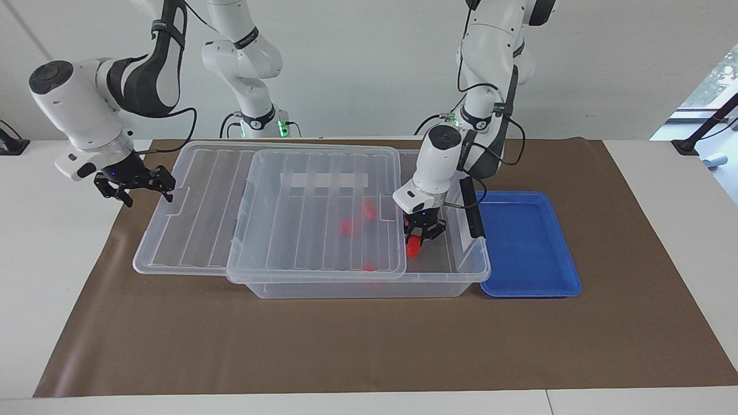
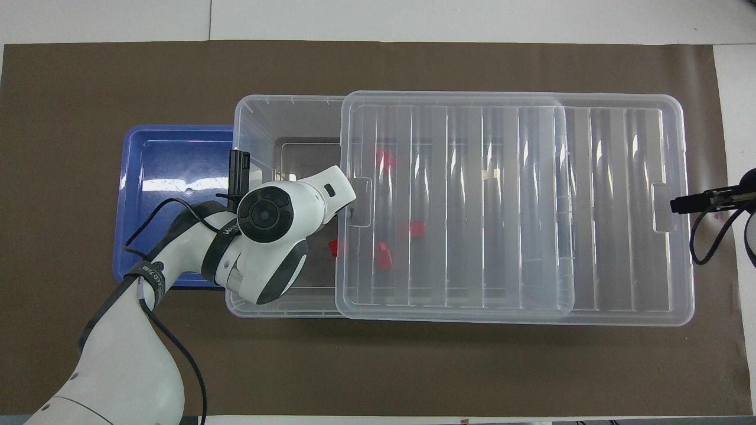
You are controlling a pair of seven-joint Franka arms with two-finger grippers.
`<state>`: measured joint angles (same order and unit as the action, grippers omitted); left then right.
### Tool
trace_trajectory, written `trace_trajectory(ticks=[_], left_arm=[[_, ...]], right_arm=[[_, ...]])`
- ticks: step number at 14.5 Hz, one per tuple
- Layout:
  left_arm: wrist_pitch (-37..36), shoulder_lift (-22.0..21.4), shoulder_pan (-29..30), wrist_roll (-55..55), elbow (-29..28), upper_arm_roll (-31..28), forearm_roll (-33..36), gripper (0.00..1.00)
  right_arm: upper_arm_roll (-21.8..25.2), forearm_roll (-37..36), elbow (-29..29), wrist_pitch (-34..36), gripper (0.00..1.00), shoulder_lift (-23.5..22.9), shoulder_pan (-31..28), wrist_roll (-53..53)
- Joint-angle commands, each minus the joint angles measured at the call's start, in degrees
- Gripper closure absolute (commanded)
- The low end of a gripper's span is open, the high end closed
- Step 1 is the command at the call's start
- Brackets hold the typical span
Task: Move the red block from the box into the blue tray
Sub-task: 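Close the left gripper on the red block and lift it, then carry the red block with the left gripper over the blue tray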
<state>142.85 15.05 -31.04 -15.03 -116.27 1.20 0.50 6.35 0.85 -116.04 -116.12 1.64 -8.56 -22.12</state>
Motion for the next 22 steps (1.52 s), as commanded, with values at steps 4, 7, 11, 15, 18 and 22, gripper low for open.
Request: trace_trajectory(ticks=[4, 7, 11, 15, 18, 22], left_arm=[[-6.34, -2.92, 0.45, -0.18, 2.18, -0.23, 0.21, 1.0], [-11.18, -4.06, 1.41, -0.18, 4.9, -0.23, 0.3, 1.0], [-18.37, -7.05, 1.77, -0.27, 7.36, -0.23, 0.3, 1.0], [-26.2, -11.96, 1.95, -0.18, 8.69, -0.32, 0.29, 1.0], [-33.23, -18.02, 5.28, 1.22, 8.43, -0.58, 0.3, 1.0], [-38.53, -19.79, 11.17, 1.23, 8.34, -0.94, 0.21, 1.0]], right_arm=[[-0.29, -0.15, -0.77, -0.78, 0.0, 0.65, -0.58, -1.44], [-0.29, -0.15, -0.59, -0.69, 0.0, 0.65, -0.58, -1.44], [-0.2, -0.15, 0.02, 0.27, 0.0, 0.56, -0.67, -1.44], [-0.2, -0.15, 4.85, 5.27, 0.0, -0.93, -0.41, -1.09], [-0.29, -0.15, 8.45, 9.84, 0.0, -0.85, 0.9, 0.48], [-0.37, -0.41, 13.2, 15.56, 0.0, -0.67, 2.66, 4.53]])
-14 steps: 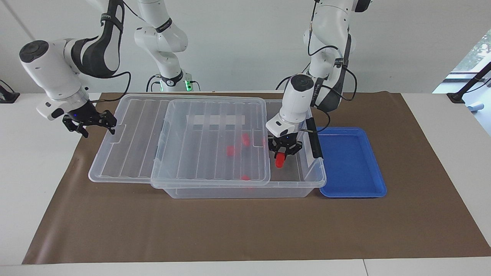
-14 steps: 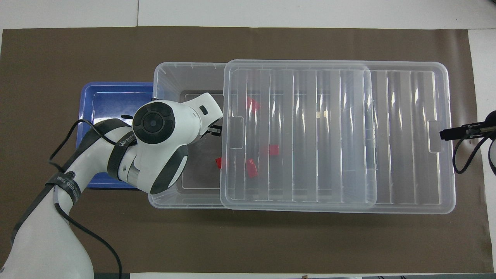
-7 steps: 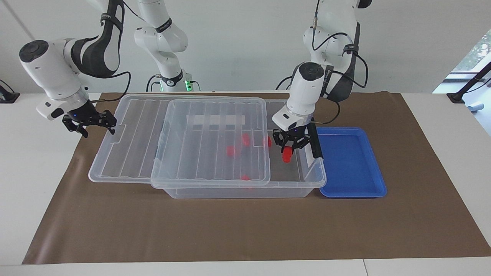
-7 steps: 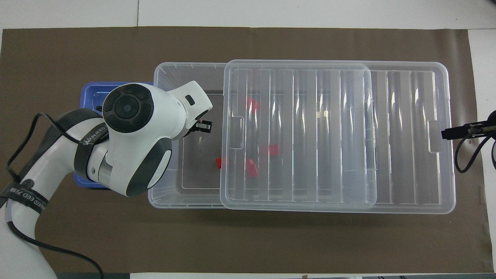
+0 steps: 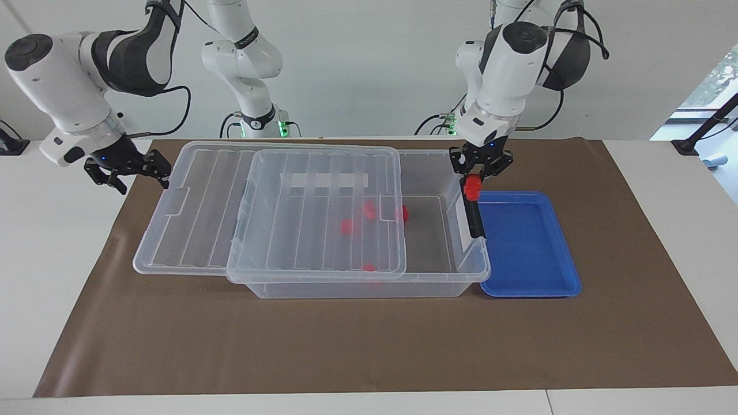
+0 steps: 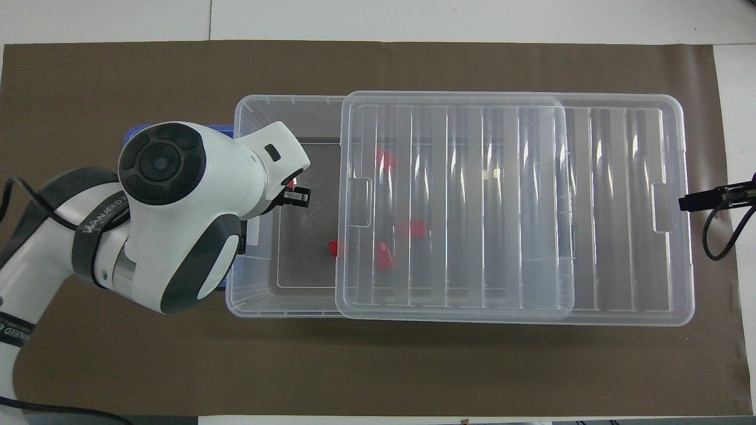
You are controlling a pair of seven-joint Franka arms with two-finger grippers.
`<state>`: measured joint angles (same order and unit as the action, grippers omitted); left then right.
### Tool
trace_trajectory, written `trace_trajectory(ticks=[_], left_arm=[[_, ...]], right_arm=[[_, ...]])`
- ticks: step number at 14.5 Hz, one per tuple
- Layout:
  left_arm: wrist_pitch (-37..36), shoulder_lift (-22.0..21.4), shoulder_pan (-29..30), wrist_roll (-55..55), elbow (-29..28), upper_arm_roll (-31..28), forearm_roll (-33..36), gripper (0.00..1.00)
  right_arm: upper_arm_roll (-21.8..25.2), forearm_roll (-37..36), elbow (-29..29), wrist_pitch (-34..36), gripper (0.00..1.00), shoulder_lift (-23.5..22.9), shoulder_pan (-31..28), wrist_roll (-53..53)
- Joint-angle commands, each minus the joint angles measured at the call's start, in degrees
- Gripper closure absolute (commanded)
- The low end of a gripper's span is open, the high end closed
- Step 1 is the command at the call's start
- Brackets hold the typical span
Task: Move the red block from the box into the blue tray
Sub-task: 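Carry the red block with the left gripper over the blue tray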
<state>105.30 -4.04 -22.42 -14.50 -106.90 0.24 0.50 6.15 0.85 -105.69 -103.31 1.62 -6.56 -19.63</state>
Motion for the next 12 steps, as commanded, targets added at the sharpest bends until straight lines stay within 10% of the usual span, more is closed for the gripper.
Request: trace_trajectory(ticks=[1, 12], left_arm=[[-0.71, -0.71, 4.47, 0.87, -1.2, 0.02, 0.11, 1.0], [13.24, 1.57, 18.89, 17.65, -11.55, 0.02, -2.88, 1.0]], right_arm=[[-0.52, -0.41, 3.38, 3.63, 0.0, -0.48, 0.67, 2.92], [-7.29, -1.99, 9.89, 14.18, 0.0, 1.54, 1.98, 18.13]])
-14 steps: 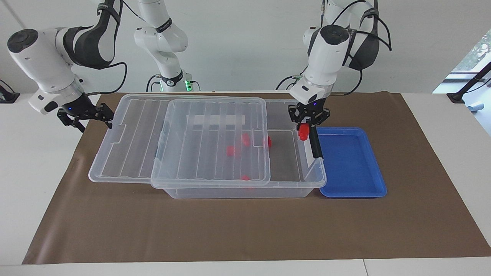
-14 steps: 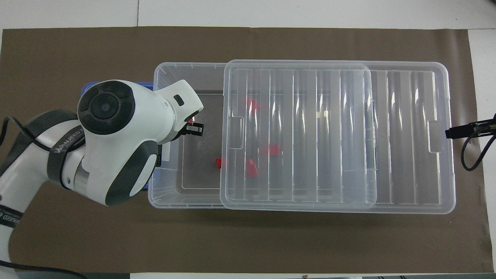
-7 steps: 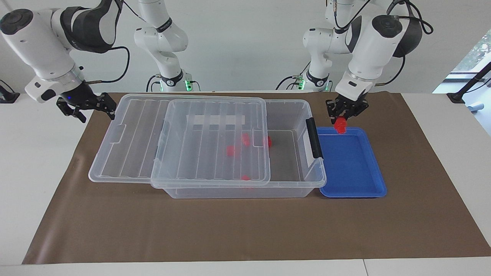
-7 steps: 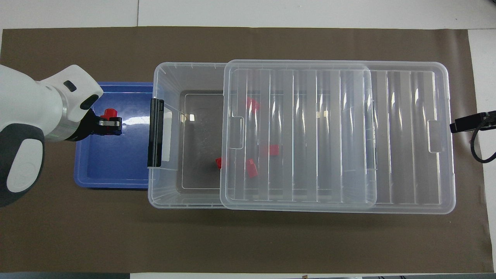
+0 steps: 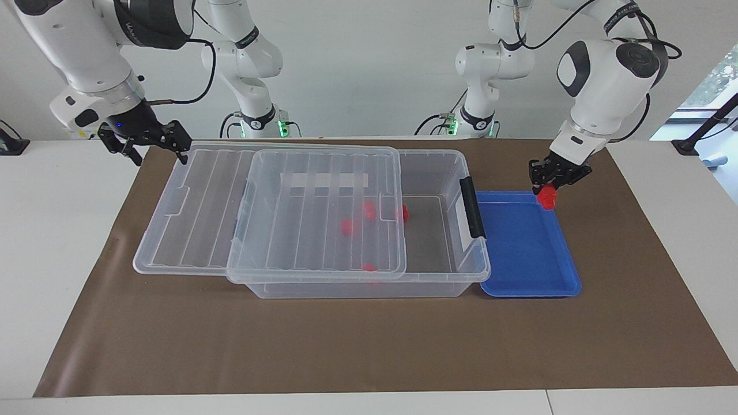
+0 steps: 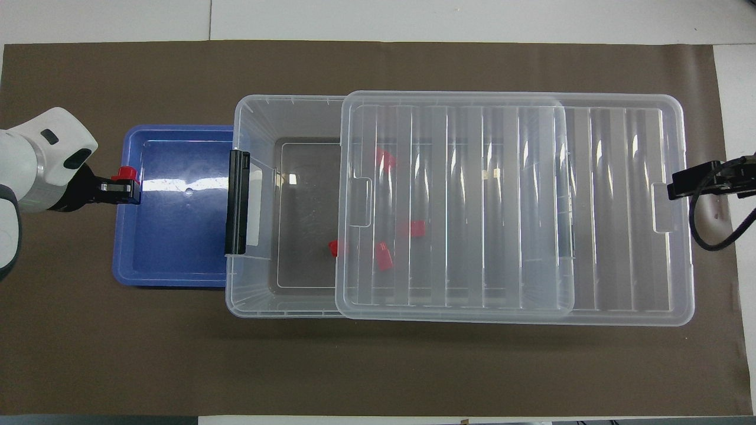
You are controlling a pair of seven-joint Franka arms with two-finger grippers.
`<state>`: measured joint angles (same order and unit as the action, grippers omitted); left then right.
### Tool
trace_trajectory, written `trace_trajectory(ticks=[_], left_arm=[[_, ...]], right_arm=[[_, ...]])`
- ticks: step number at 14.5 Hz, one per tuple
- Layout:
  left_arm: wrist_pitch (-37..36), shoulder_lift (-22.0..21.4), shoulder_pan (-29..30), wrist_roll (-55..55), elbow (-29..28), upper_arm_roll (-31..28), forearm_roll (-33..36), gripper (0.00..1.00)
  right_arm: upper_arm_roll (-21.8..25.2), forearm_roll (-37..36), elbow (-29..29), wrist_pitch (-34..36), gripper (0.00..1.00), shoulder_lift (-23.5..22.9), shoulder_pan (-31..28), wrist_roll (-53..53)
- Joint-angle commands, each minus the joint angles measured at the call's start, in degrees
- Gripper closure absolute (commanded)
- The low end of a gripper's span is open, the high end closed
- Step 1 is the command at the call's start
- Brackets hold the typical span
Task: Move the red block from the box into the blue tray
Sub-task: 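Carry the red block with the left gripper over the blue tray, then lower the red block into the tray and open the left gripper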
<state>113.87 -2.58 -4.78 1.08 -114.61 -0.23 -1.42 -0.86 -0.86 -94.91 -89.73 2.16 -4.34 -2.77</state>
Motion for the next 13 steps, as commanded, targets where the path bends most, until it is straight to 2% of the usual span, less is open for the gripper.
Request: trace_trajectory(ticks=[1, 4, 7, 13], left_arm=[[7.22, 0.11, 1.44, 3.13, -5.87, 0.5, -0.95, 1.0], [13.55, 2.3, 1.62, 3.49, -9.83, 0.5, -0.95, 1.0], [18.04, 6.0, 1.44, 3.4, -10.28, 0.5, -0.95, 1.0], [22.18, 11.88, 0.91, 3.49, -10.28, 0.76, -1.12, 1.0]], right_arm=[[-0.28, -0.29, -0.98, 0.61, 0.0, 1.09, -0.23, 1.19], [-0.28, 1.03, -0.89, 2.19, 0.0, 1.09, -0.23, 1.28], [-0.37, 1.12, -0.89, 1.84, 0.0, 1.36, -0.23, 1.02], [-0.89, 1.03, -0.63, 1.4, 0.0, 1.18, -0.23, 0.84]])
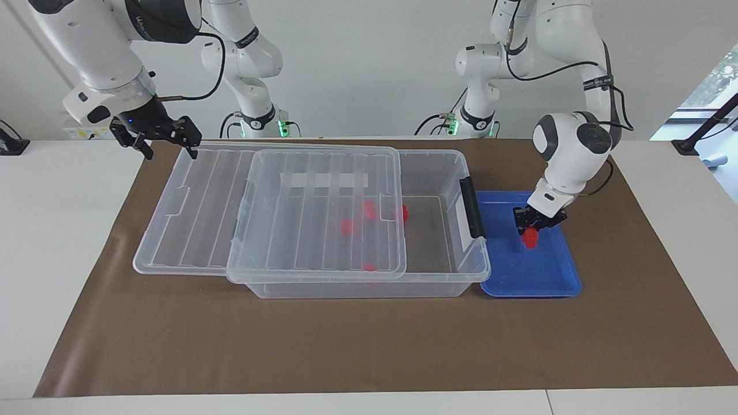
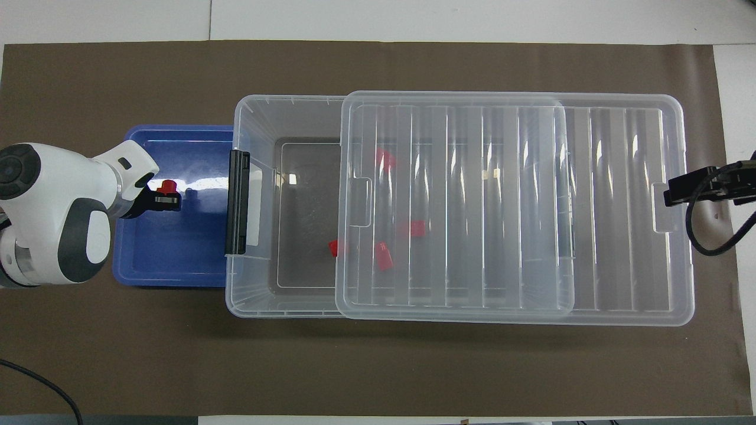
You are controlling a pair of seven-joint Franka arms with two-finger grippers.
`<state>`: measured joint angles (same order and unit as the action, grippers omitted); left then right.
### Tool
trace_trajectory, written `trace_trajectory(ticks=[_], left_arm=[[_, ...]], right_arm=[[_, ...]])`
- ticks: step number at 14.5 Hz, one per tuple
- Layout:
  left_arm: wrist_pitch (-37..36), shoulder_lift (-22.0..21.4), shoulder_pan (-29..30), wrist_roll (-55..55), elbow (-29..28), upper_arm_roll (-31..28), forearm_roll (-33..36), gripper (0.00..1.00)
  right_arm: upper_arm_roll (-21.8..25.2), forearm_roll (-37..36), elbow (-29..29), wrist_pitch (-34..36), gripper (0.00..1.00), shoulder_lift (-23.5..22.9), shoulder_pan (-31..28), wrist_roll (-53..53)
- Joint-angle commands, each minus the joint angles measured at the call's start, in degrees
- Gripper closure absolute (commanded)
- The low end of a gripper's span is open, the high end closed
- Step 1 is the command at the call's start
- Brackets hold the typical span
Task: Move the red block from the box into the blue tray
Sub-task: 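Lower the red block into the tray and open the left gripper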
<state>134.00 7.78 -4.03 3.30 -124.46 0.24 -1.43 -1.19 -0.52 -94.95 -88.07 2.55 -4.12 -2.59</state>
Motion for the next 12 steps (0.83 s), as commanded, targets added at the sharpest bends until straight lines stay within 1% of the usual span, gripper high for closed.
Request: trace_trajectory(ticks=[1, 3, 6, 7, 8, 9, 10, 12], left_arm=[[2.75, 2.32, 0.17, 1.27, -0.35, 0.29, -1.29, 1.0], [4.34, 2.85, 0.17, 1.27, -0.26, 0.29, -2.96, 1.0], [4.61, 3.12, -0.09, 1.27, -0.17, 0.29, -3.14, 1.0], [4.52, 3.12, -0.18, 1.27, -0.08, 0.37, -3.23, 0.61], [4.34, 3.21, -0.18, 1.27, 0.0, 0.55, -3.23, 0.26], [4.0, 3.12, -0.62, 1.18, 0.27, 0.55, -3.23, 0.08], [3.73, 2.68, -1.41, 1.1, 0.27, 0.46, -3.23, 0.0], [2.94, 1.98, -1.59, 0.57, 1.14, 0.46, -3.23, 0.0]], right_arm=[[-0.57, 0.69, -0.58, -0.43, 0.0, 0.78, -0.45, 0.74], [-0.57, 0.69, -0.5, -0.43, 0.0, 0.78, -0.45, 0.92], [-0.57, 0.69, -0.5, -0.43, 0.0, 0.78, -0.45, 1.0], [-0.57, 0.78, -0.5, -0.43, 0.0, 0.78, -0.45, 1.0], [-0.57, 0.69, -0.5, -0.43, 0.0, 0.78, -0.45, 1.0], [-0.57, 0.78, -0.5, -0.43, 0.0, 0.78, -0.45, 1.0], [-0.57, 0.78, -0.5, -0.43, 0.0, 0.78, -0.45, 1.0], [-0.57, 0.78, -0.5, -0.43, 0.0, 0.78, -0.45, 1.0]])
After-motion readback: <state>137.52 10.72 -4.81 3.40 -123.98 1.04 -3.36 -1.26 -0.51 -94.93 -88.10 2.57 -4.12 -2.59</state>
